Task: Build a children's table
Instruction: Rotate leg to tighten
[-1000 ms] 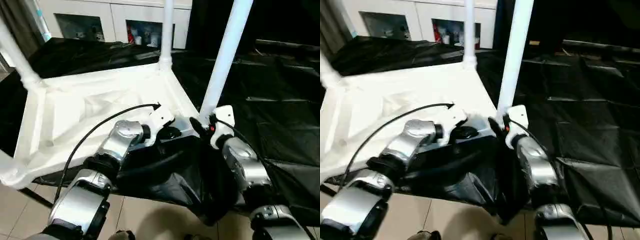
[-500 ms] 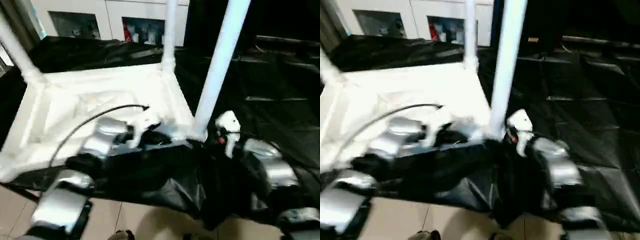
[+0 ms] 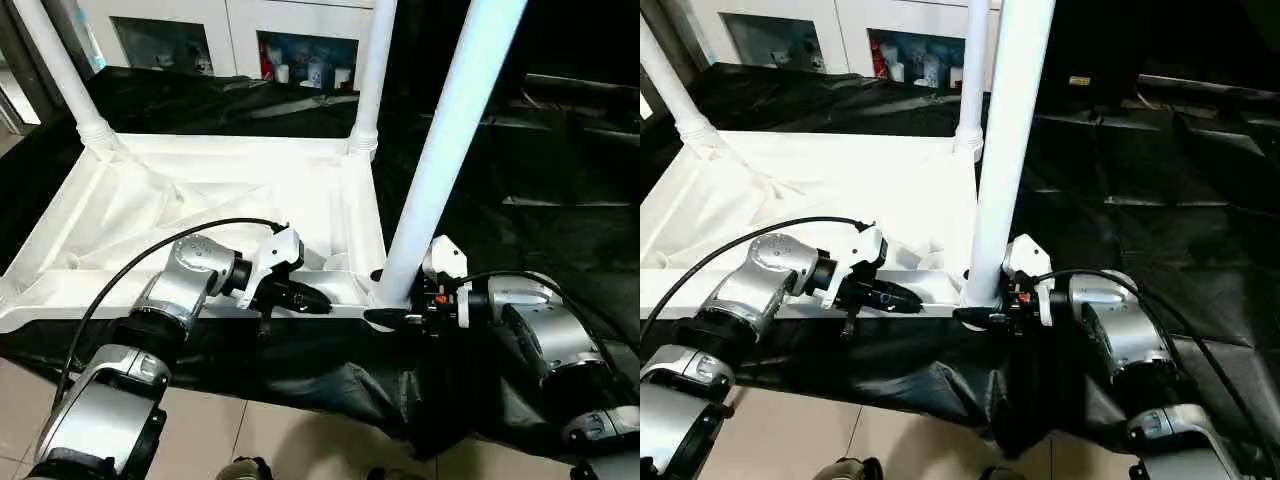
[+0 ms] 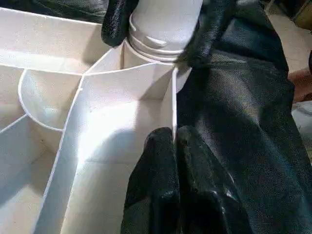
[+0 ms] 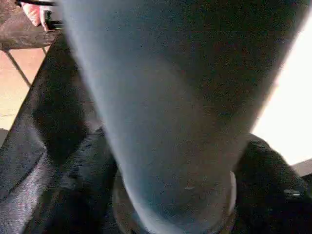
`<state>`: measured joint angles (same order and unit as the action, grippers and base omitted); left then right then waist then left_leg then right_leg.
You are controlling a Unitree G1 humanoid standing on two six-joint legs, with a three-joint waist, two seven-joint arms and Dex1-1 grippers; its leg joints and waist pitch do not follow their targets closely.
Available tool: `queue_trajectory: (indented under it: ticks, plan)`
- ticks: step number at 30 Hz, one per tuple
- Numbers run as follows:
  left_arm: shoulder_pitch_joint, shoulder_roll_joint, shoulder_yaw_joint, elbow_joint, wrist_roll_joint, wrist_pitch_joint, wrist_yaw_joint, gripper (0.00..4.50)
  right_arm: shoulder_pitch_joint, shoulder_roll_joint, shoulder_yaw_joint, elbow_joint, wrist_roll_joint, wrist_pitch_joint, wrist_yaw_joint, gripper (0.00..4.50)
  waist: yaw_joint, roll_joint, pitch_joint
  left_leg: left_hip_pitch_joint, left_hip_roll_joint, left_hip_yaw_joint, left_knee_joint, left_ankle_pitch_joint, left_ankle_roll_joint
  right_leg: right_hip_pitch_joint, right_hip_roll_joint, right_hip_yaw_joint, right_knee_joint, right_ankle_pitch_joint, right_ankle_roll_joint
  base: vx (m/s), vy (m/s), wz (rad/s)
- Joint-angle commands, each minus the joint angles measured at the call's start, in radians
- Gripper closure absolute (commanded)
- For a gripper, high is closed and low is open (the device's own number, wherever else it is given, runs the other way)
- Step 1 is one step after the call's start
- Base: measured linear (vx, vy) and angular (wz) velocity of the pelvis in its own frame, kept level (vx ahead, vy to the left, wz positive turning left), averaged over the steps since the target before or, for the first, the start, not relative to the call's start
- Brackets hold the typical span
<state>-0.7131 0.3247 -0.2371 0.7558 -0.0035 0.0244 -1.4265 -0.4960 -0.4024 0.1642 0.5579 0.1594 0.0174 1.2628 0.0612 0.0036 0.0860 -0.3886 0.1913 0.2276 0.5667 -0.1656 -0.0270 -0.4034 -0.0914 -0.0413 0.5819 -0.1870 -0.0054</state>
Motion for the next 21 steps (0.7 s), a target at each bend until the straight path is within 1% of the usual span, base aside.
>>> queue_trajectory:
  ticks: [1,2,3,5,7,8,10,11,12,13,14,15,16,17,18,19,20,21]
  plan:
    - [0.018,-0.012,-0.014,-0.031,-0.017,0.012,-0.010,4.50,0.006,0.010,0.039,0.020,-0.018,0.010,0.033,1.67,0.003,-0.015,-0.064,0.027,0.050,-0.024,-0.055,-0.143,0.108,0.040,-0.056,0.033,-0.040,-0.054,-0.299,0.000,0.000,0.00]
    - [0.023,-0.014,-0.015,-0.038,-0.020,0.015,-0.008,4.50,0.008,0.012,0.040,0.019,-0.016,0.010,0.035,1.72,0.003,-0.017,-0.064,0.027,0.051,-0.024,-0.055,-0.140,0.111,0.040,-0.057,0.033,-0.040,-0.051,-0.299,0.000,0.000,0.00]
    - [0.027,-0.015,-0.015,-0.043,-0.021,0.018,-0.005,4.50,0.011,0.013,0.042,0.018,-0.013,0.012,0.036,1.73,0.003,-0.015,-0.064,0.027,0.051,-0.024,-0.054,-0.131,0.117,0.040,-0.057,0.033,-0.039,-0.049,-0.299,0.000,0.000,0.00]
    - [0.030,-0.019,-0.013,-0.044,-0.021,0.016,0.003,4.50,0.019,0.014,0.042,0.013,-0.009,0.017,0.037,1.76,0.003,-0.016,-0.064,0.026,0.050,-0.024,-0.053,-0.127,0.120,0.040,-0.056,0.032,-0.038,-0.050,-0.299,0.000,0.000,0.00]
    - [0.031,-0.032,-0.007,-0.036,-0.016,0.011,0.041,4.50,0.036,0.020,0.038,0.010,-0.004,0.023,0.021,1.81,0.003,-0.015,-0.064,0.027,0.050,-0.024,-0.053,-0.129,0.121,0.039,-0.055,0.032,-0.039,-0.050,-0.299,0.000,0.000,0.00]
    - [0.027,-0.042,-0.003,-0.027,-0.010,0.007,0.071,4.50,0.044,0.026,0.031,0.010,0.000,0.027,0.007,1.82,0.004,-0.014,-0.064,0.029,0.051,-0.023,-0.053,-0.135,0.119,0.038,-0.055,0.033,-0.040,-0.054,-0.299,0.000,0.000,0.00]
    - [0.026,-0.044,-0.002,-0.025,-0.008,0.007,0.078,4.50,0.045,0.027,0.030,0.011,0.001,0.027,0.003,1.82,0.006,-0.015,-0.063,0.030,0.051,-0.023,-0.053,-0.151,0.114,0.037,-0.054,0.033,-0.042,-0.075,-0.296,0.000,0.000,0.00]
    - [0.018,-0.059,0.004,-0.008,0.000,0.004,0.122,4.50,0.053,0.039,0.018,0.013,0.005,0.034,-0.024,1.82,0.006,-0.014,-0.061,0.030,0.051,-0.023,-0.056,-0.166,0.106,0.035,-0.054,0.033,-0.047,-0.102,-0.291,0.000,0.000,0.00]
    - [-0.004,-0.098,0.021,0.029,0.009,-0.001,0.216,4.50,0.059,0.070,-0.005,0.035,-0.009,0.035,-0.127,1.82,0.008,-0.011,-0.059,0.032,0.052,-0.024,-0.057,-0.182,0.100,0.033,-0.056,0.034,-0.049,-0.124,-0.287,0.000,0.000,0.00]
    - [-0.004,-0.098,0.021,0.029,0.009,-0.001,0.216,4.50,0.059,0.070,-0.005,0.035,-0.009,0.035,-0.127,1.82,0.007,-0.011,-0.053,0.036,0.052,-0.023,-0.062,-0.229,0.077,0.028,-0.055,0.035,-0.059,-0.193,-0.274,0.000,0.000,0.00]
    - [-0.018,-0.125,0.033,0.052,0.014,-0.001,0.281,4.50,0.063,0.093,-0.021,0.050,-0.020,0.035,-0.200,1.82,0.005,-0.014,-0.053,0.037,0.051,-0.027,-0.066,-0.265,0.048,0.030,-0.059,0.036,-0.066,-0.267,-0.255,0.000,0.000,0.00]
    - [-0.037,-0.161,0.042,0.082,0.024,0.003,0.366,4.50,0.061,0.128,-0.048,0.076,-0.034,0.044,-0.316,1.82,0.004,-0.014,-0.053,0.039,0.051,-0.029,-0.067,-0.283,0.036,0.028,-0.061,0.037,-0.069,-0.298,-0.245,0.000,0.000,0.00]
    - [-0.037,-0.161,0.042,0.082,0.024,0.003,0.366,4.50,0.061,0.128,-0.048,0.076,-0.034,0.044,-0.316,1.83,0.003,-0.009,-0.051,0.041,0.051,-0.031,-0.069,-0.292,0.023,0.024,-0.063,0.038,-0.072,-0.322,-0.236,-0.057,0.015,0.01]
    - [-0.055,-0.206,0.044,0.110,0.037,0.006,0.452,4.50,0.053,0.179,-0.087,0.106,-0.039,0.058,-0.464,1.83,-0.006,-0.014,-0.048,0.040,0.048,-0.037,-0.074,-0.340,0.000,0.022,-0.064,0.038,-0.083,-0.404,-0.206,-0.057,0.015,0.01]
    - [-0.064,-0.232,0.044,0.123,0.042,0.012,0.495,4.50,0.045,0.208,-0.111,0.124,-0.038,0.068,-0.549,1.83,-0.012,-0.013,-0.048,0.043,0.049,-0.042,-0.078,-0.367,-0.017,0.018,-0.064,0.037,-0.086,-0.443,-0.190,-0.058,0.019,-0.03]
    - [-0.064,-0.232,0.044,0.123,0.042,0.012,0.495,4.50,0.045,0.208,-0.111,0.124,-0.038,0.068,-0.549,1.83,-0.015,-0.015,-0.047,0.041,0.046,-0.045,-0.079,-0.376,-0.020,0.020,-0.064,0.034,-0.089,-0.462,-0.179,-0.051,0.023,-0.06]
    - [-0.076,-0.271,0.042,0.140,0.049,0.016,0.550,4.50,0.032,0.251,-0.137,0.145,-0.035,0.072,-0.651,1.83,-0.019,-0.005,-0.047,0.043,0.047,-0.044,-0.082,-0.389,-0.025,0.017,-0.062,0.035,-0.094,-0.462,-0.168,-0.051,0.023,-0.06]
    - [-0.083,-0.301,0.040,0.146,0.051,0.024,0.581,4.50,0.019,0.286,-0.155,0.162,-0.033,0.074,-0.727,1.83,-0.019,-0.004,-0.048,0.043,0.046,-0.047,-0.083,-0.392,-0.029,0.017,-0.063,0.034,-0.094,-0.459,-0.164,0.000,0.000,0.00]
